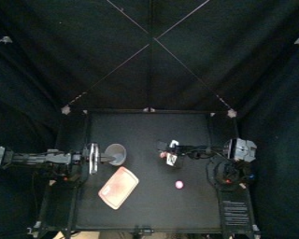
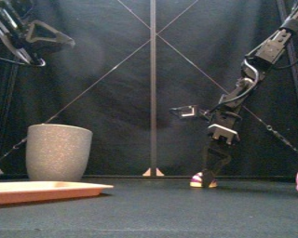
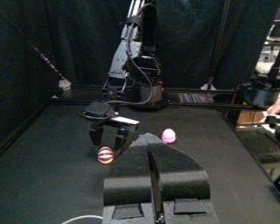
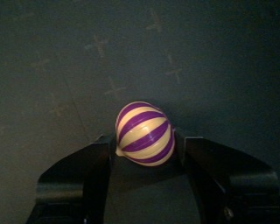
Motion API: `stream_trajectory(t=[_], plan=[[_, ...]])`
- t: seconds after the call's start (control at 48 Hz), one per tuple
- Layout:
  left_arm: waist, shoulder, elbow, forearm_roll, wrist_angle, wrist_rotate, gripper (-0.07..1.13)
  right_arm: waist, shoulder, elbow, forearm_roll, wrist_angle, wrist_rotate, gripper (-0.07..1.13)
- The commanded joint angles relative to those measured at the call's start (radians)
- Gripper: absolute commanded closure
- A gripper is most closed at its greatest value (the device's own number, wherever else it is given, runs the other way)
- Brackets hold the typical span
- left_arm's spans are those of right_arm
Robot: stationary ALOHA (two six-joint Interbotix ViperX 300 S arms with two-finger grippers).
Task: Pick the onion then place it on the pink plate
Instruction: Place onion on the pink plate
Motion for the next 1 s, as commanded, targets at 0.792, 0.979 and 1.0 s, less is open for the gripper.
stream_trajectory(t=[0.792, 0.979, 1.0], plan=[[0.014, -0.002, -0.011, 0.0, -0.005, 0.0, 1.0, 0.353, 0.173, -0.54, 0.064, 0.008, 0.0, 0.24], [0.028, -0.003, -0.006, 0.0, -0.003, 0.0, 1.0, 0.39, 0.318, -0.703, 0.072, 0.029, 0.0, 0.24], [0.029, -0.003, -0.005, 0.0, -0.005, 0.0, 1.0, 0.393, 0.331, -0.719, 0.075, 0.029, 0.0, 0.24]])
